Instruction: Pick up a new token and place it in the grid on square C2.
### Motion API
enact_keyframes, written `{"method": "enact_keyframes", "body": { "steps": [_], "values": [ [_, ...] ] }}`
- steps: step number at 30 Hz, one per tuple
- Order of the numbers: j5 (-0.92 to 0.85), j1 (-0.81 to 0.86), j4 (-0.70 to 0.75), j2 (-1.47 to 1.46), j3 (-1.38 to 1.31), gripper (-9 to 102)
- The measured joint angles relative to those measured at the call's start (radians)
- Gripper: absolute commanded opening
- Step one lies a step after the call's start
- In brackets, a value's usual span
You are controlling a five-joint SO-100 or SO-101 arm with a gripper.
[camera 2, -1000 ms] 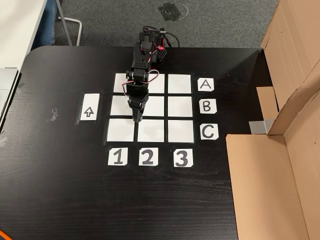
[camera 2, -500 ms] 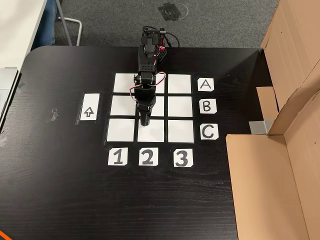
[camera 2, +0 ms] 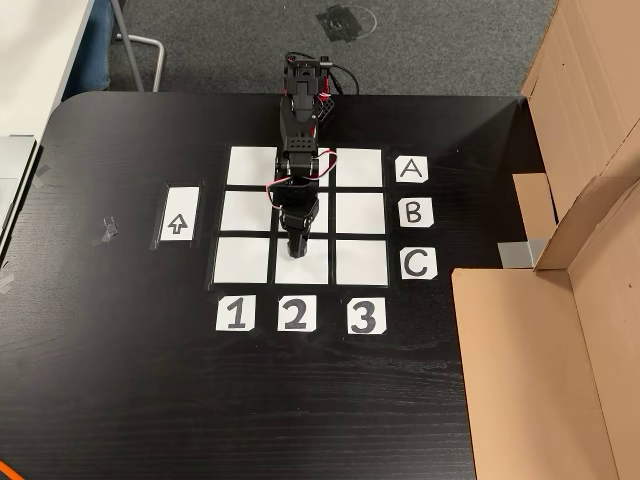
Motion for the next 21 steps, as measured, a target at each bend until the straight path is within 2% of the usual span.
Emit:
{"method": "enact_keyframes", "body": {
  "steps": [6, 12, 21],
  "values": [
    [0.0, 0.0, -0.009, -0.011, -0.009, 0],
    [0.0, -0.006, -0.011, -0.018, -0.012, 22],
    [0.0, -0.018, -0.018, -0.02, -0.012, 29]
  ]
}}
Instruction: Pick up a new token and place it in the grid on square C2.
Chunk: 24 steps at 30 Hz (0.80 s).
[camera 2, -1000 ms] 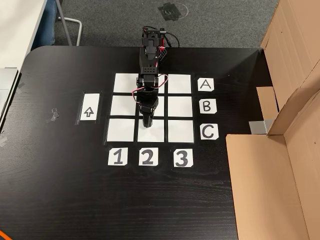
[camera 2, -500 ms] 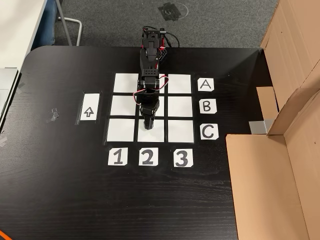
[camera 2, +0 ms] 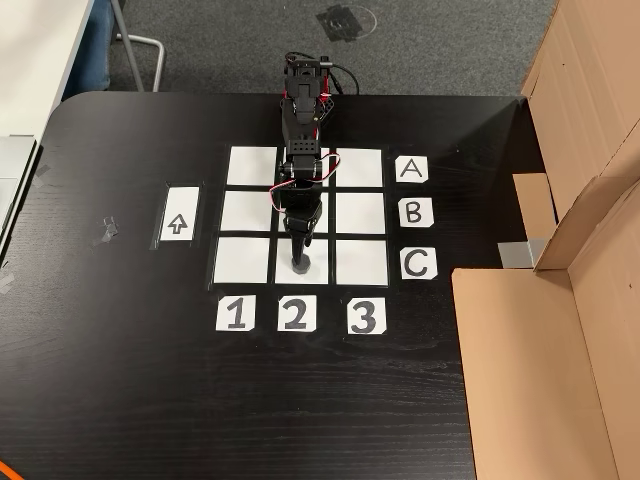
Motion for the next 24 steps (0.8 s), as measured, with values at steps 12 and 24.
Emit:
{"method": "enact_keyframes", "body": {
  "steps": [12, 24],
  "values": [
    [0.0, -0.009, -0.077, 0.146, 0.153, 33],
    [0.0, 0.046, -0.209, 0.497, 0.451, 39]
  ]
}}
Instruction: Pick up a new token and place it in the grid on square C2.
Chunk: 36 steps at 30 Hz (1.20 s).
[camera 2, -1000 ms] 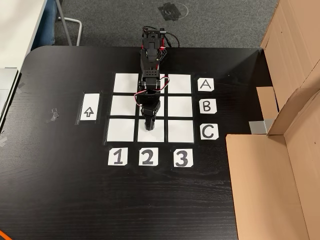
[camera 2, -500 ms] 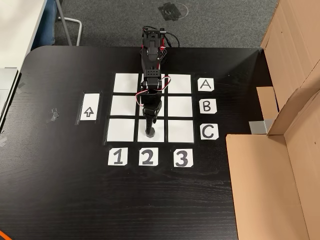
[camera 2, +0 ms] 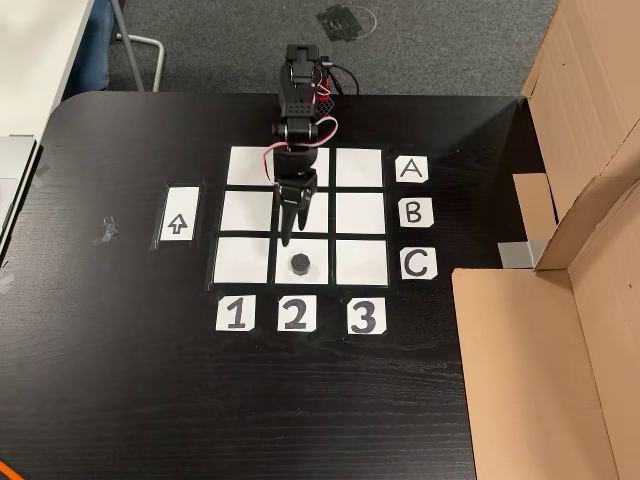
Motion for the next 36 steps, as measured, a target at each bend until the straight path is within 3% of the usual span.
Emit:
{"method": "enact_keyframes", "body": {
  "steps": [15, 36],
  "values": [
    [-0.138, 0.278, -0.164, 0.658, 0.414, 39],
    [-0.311, 0.925, -0.21, 1.399, 0.936, 35]
  ]
}}
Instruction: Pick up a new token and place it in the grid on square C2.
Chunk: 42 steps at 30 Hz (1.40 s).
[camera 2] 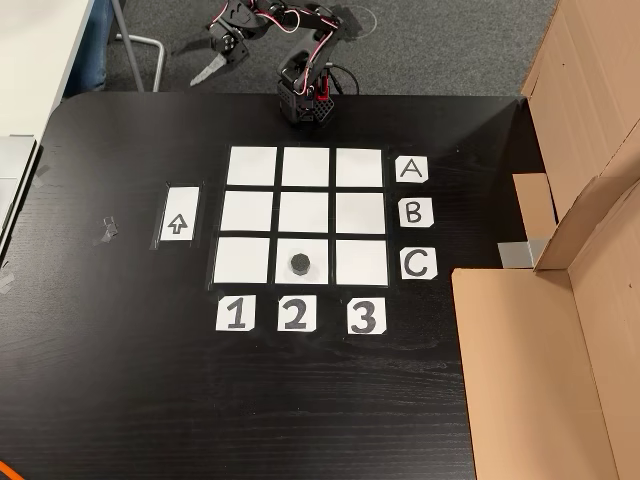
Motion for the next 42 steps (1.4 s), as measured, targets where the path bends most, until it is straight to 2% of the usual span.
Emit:
{"method": "enact_keyframes", "body": {
  "steps": [5, 11, 21, 31, 42],
  "values": [
    [-0.008, 0.144, 0.014, 0.132, 0.112, 25],
    [-0.009, 0.313, 0.107, 0.233, 0.176, 15],
    [-0.035, 0.454, 0.212, 0.495, 0.456, 0],
    [-0.064, 0.5, 0.207, 0.681, 0.726, -1],
    [-0.064, 0.505, 0.074, 0.736, 0.962, -1]
  ]
}}
